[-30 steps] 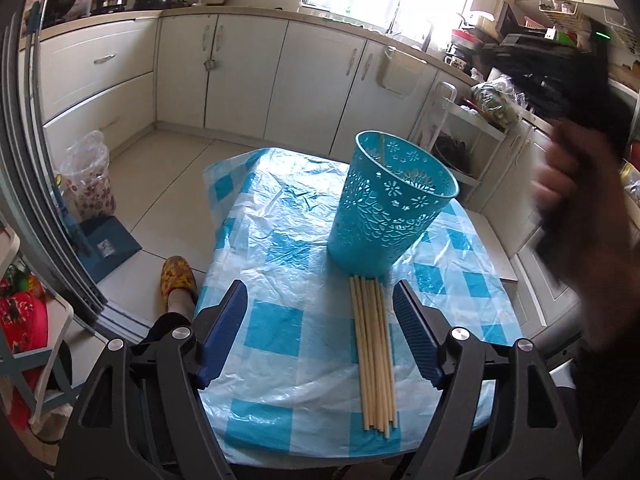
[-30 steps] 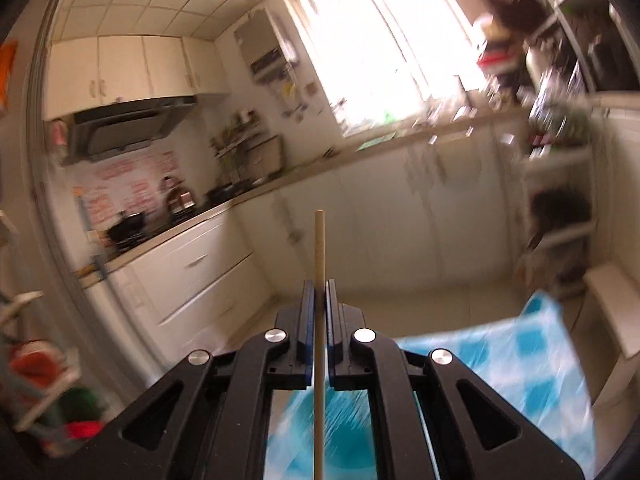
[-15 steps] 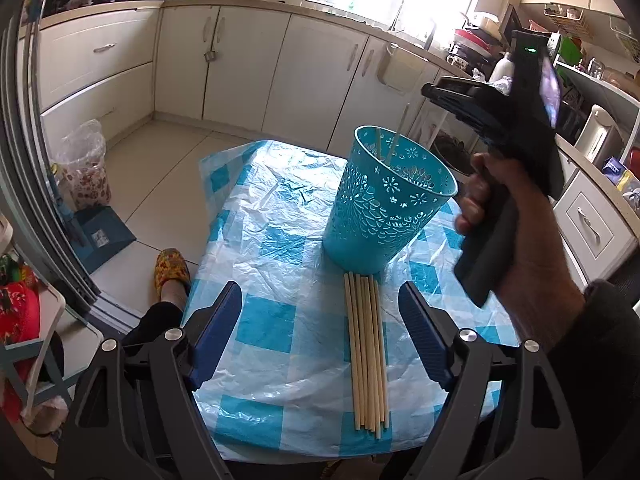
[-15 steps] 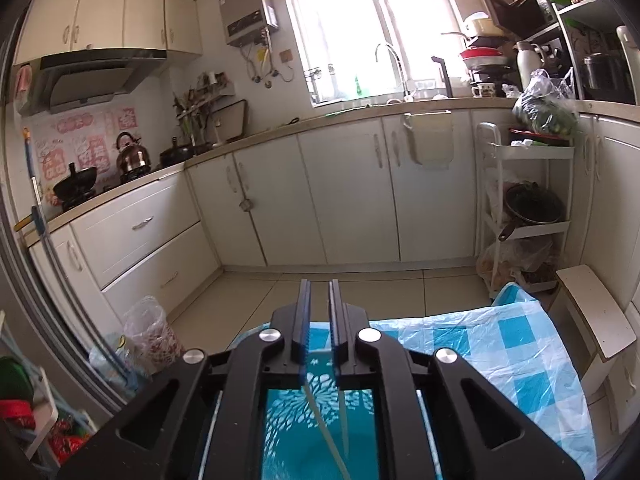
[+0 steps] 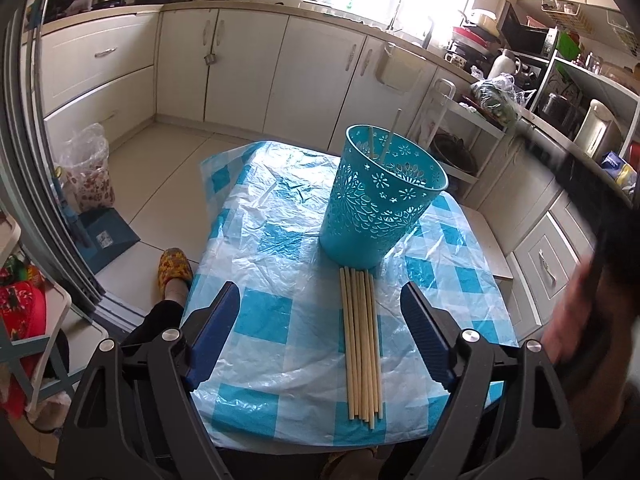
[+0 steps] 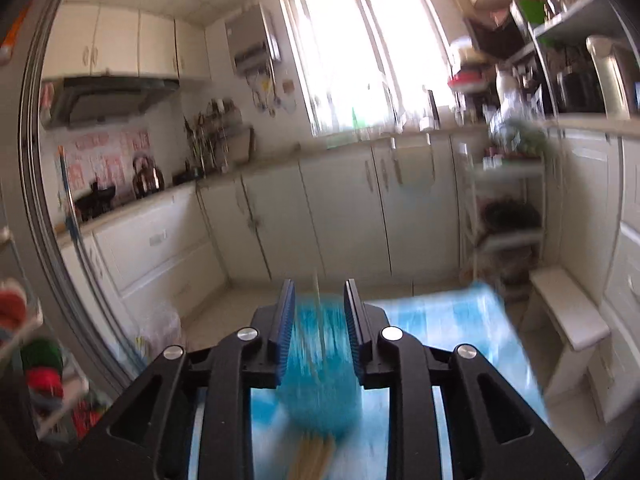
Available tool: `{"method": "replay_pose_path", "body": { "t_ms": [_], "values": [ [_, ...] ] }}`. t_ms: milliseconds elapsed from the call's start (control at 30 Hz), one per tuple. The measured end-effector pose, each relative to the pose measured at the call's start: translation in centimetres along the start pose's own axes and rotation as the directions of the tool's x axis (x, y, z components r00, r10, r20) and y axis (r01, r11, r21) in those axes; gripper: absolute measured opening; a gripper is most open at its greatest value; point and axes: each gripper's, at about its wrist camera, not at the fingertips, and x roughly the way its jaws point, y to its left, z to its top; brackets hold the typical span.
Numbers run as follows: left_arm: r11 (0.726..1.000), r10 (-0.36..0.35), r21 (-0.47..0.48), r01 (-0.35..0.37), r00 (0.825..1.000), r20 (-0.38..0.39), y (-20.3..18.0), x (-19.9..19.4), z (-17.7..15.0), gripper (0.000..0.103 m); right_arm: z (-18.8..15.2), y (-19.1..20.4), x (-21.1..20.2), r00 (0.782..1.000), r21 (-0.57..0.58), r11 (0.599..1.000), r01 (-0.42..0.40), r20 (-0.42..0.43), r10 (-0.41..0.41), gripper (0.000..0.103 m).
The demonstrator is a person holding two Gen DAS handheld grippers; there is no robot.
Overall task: Organize utensils
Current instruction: 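Carry the chopstick over the basket and release it from the right tool, then reach the left tool back to the chopsticks and grasp one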
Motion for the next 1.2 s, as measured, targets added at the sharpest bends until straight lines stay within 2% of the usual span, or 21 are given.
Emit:
{"method": "replay_pose_path", "body": {
  "t_ms": [67,133,233,333,733,1067,1200],
  "values": [
    [1.0,0.004,0.006,-0.004,1.0,0.003,-0.1,-0.3,-0.1,0.079,-3.6,-0.6,0.8,0.994,0.035,0.999,0.017,-0.105,-0.013,0.026],
    [1.0,0.008,0.013,-0.008,1.0,0.004,-0.2,-0.5,-0.2,0.08,-6.8,-1.1,1.7,0.979,0.076,0.996,0.036,-0.204,-0.019,0.026],
    [1.0,0.015,0.021,-0.015,1.0,0.0,-0.2,-0.7,-0.5,0.081,-10.1,-1.3,2.9,0.953,0.092,0.994,0.055,-0.301,-0.025,0.026],
    [1.0,0.019,0.025,-0.019,1.0,-0.01,-0.2,-0.7,-0.7,0.081,-11.8,-1.2,4.2,0.932,0.079,0.995,0.062,-0.36,-0.03,0.026],
    [0.999,0.047,0.015,-0.046,0.998,-0.05,1.0,0.0,-1.3,0.082,-14.4,-0.8,6.7,0.891,0.049,0.995,0.089,-0.45,-0.058,0.025],
    [0.998,0.07,0.0,-0.07,0.994,-0.081,1.8,1.0,-1.8,0.082,-14.7,-0.7,8.5,0.879,0.038,0.995,0.097,-0.472,-0.067,0.025],
    [0.998,0.068,0.006,-0.068,0.994,-0.087,1.5,1.2,-1.9,0.082,-14.6,-0.4,9.1,0.881,0.026,0.995,0.094,-0.469,-0.071,0.025]
  ]
}}
